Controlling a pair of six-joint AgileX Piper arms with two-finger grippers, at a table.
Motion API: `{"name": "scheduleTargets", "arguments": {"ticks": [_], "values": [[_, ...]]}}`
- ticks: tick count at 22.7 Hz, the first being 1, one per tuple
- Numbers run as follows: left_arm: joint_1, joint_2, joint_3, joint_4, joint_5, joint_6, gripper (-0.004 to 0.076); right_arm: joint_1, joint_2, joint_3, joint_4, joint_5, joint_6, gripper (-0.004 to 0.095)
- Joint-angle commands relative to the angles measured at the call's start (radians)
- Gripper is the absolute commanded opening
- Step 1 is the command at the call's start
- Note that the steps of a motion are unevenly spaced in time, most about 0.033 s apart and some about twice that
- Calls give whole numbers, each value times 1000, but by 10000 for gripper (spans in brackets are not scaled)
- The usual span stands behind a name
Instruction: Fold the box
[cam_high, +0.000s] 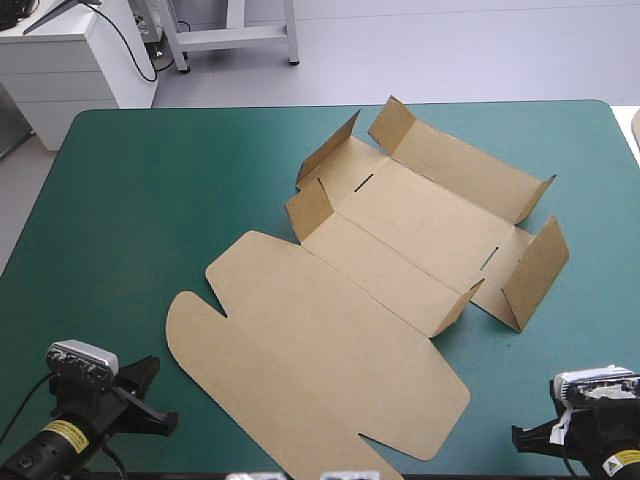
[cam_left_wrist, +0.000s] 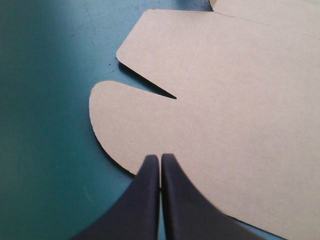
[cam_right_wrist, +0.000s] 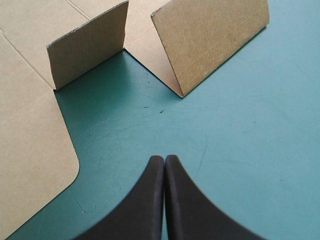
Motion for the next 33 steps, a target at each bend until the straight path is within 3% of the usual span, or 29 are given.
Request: {"name": "scheduleTargets", "arguments": {"ticks": [1, 8, 17, 27, 31, 33], "values": [[-3, 10, -24, -13, -69, -5, -8, 4, 13, -26, 5, -64, -1, -21], [-3, 10, -24, -15, -69, -5, -8, 4, 69, -100, 45, -33, 28, -21], [-3, 10, -24, -15, -69, -2, -8, 4, 523, -458, 299, 101, 42, -11], [-3, 10, -24, -15, -69, -2, -8, 4, 898, -575, 330, 123, 297, 12], [-3, 10, -24, -15, -69, -2, -8, 4, 993, -575, 348, 161, 362, 129], [-3, 10, -24, -15, -69, -2, -8, 4, 1035, -575, 370, 163, 376, 250]]}}
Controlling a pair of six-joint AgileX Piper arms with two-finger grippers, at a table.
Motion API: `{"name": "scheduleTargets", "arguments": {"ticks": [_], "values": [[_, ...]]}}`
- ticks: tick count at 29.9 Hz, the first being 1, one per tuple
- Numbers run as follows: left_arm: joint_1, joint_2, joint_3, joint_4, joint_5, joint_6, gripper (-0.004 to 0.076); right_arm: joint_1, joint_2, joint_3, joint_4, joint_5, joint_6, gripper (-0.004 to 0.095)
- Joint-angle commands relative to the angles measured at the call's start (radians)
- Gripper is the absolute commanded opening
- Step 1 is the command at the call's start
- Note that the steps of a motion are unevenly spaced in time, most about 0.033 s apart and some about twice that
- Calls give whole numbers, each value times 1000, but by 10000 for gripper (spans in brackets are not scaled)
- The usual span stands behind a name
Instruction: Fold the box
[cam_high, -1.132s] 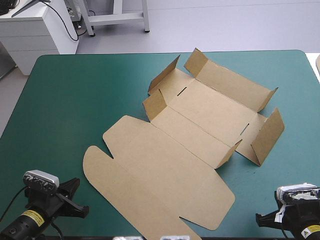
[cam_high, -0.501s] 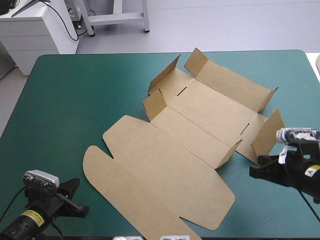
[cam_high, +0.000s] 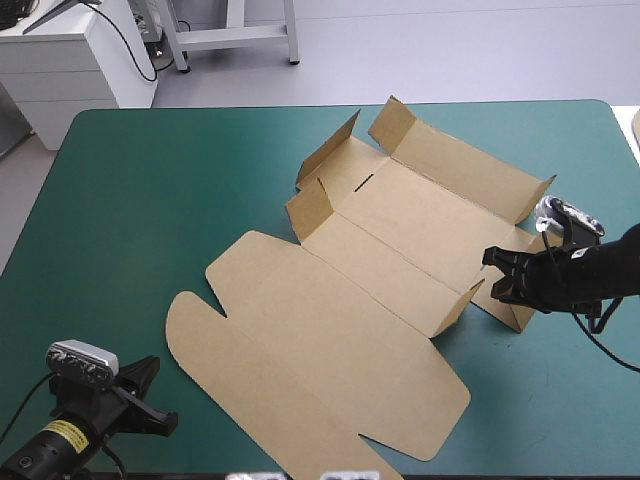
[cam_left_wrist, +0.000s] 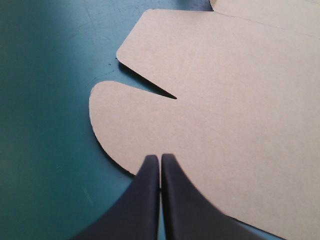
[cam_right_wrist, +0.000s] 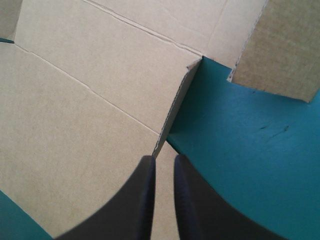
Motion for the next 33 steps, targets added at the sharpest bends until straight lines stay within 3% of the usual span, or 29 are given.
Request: {"name": "scheduleTargets", "arguments": {"ticks": [1, 5, 20, 26, 30, 33], "values": [[-3, 10, -24, -15, -69, -4, -8, 1, 51, -34, 72, -4, 29, 309], [-3, 10, -24, -15, -69, -4, -8, 2, 101, -34, 111, -6, 33, 420], [-3, 10, -24, -15, -69, -4, -8, 5, 268, -32, 137, -47, 75, 420], [-3, 10, -24, -15, -69, -4, -8, 88, 316, -32, 89, -107, 69, 414], [-3, 10, -24, -15, -69, -4, -8, 127, 339, -32, 92, -180, 19, 298], [-3, 10, -24, -15, -69, -4, -8, 132, 341, -32, 92, -204, 16, 85]]}}
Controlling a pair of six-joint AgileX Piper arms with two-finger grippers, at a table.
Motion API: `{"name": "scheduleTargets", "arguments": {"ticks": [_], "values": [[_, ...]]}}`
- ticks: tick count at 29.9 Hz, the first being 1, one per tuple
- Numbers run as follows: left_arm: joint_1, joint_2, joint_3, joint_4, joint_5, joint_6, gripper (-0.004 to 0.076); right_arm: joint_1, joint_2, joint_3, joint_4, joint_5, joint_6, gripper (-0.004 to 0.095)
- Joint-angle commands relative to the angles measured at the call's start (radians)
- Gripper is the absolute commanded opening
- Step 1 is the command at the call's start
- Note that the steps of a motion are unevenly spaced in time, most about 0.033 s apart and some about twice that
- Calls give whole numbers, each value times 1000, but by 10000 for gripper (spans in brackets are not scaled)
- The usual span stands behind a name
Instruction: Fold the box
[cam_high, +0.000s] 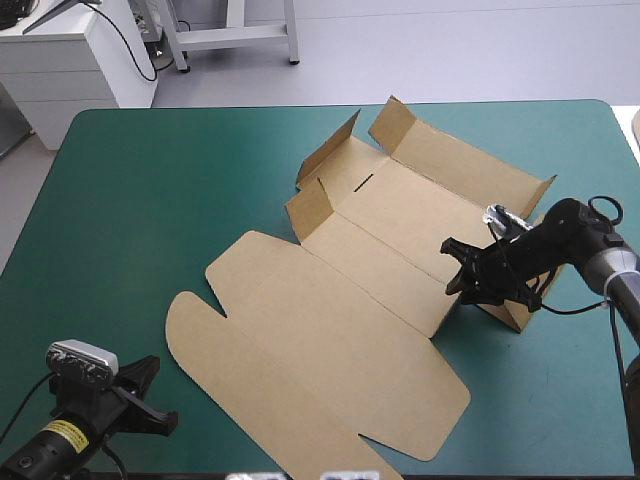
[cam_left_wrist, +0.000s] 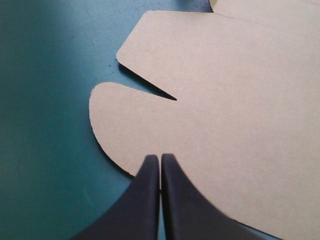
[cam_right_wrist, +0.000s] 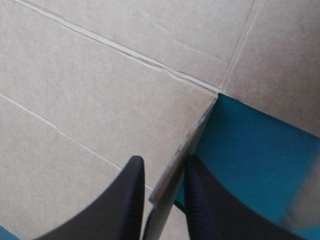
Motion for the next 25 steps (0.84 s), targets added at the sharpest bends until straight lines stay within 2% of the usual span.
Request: {"name": "scheduleTargets", "arguments": {"ticks": [1, 7, 9, 13, 19, 25], "values": [[-3, 10, -24, -15, -66, -4, -8, 5, -31, -28, 23, -26, -37, 2], [-3, 10, -24, -15, -66, -4, -8, 5, -31, -32, 8, -35, -74, -19], [-3, 10, -24, -15, -66, -4, -8, 5, -31, -45, -29, -46, -94, -18], [-3, 10, -24, -15, -67, -4, -8, 5, -31, -123, -240, -40, -128, -18], [-3, 10, -24, -15, -67, -6, -8, 5, -16, -267, -466, -38, -313, -15], [-3, 10, -24, -15, -67, -6, -8, 9, 85, -407, -519, -17, -516, -15]]}}
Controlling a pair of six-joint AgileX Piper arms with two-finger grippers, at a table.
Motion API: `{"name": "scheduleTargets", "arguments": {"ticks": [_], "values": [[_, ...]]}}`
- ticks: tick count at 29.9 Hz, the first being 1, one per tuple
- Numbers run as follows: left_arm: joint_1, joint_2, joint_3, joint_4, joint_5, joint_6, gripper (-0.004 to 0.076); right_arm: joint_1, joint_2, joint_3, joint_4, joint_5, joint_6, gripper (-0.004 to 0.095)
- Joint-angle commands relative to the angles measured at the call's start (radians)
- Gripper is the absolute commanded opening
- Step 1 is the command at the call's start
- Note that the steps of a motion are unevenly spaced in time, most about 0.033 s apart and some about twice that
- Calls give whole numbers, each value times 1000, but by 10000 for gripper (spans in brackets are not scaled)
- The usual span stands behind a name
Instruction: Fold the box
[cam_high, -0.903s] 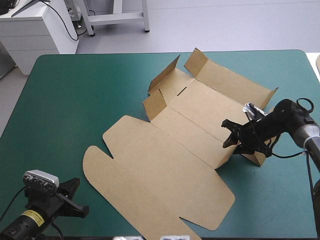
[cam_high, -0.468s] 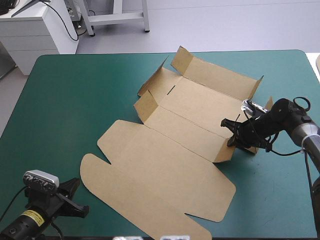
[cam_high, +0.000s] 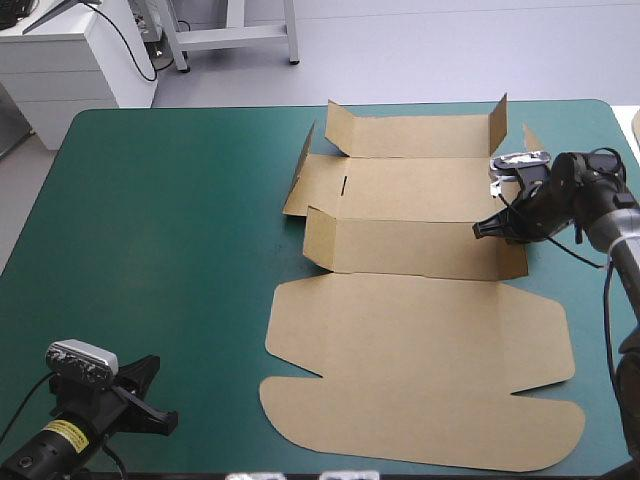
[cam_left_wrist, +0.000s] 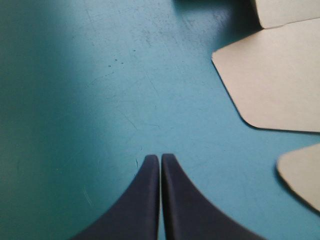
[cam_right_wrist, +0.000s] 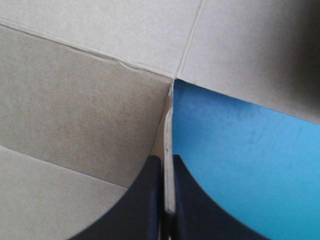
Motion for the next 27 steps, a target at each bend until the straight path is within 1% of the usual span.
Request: {"name": "scheduleTargets", "arguments": {"ticks": [1, 7, 10, 12, 15, 22, 27], "values": [[-3, 10, -24, -15, -66, -5, -8, 11, 28, -97, -29, -6, -173, -15], [-3, 10, -24, -15, -66, -5, -8, 99, 139, -220, -40, -21, -359, -15], [-3, 10, -24, -15, -66, -5, -8, 168, 184, -298, -40, -25, -478, -15], [-3, 10, -24, -15, -66, -5, -8, 213, 206, -348, -40, -30, -530, -15], [-3, 10, -24, -15, -66, -5, -8, 294, 228, -406, -40, -44, -581, -15], [-3, 10, -24, -15, -66, -5, -8, 471, 232, -438, -40, -144, -748, -15], [-3, 10, -24, -15, -66, -5, -8, 569, 232, -438, -17, -160, -758, -16]]}}
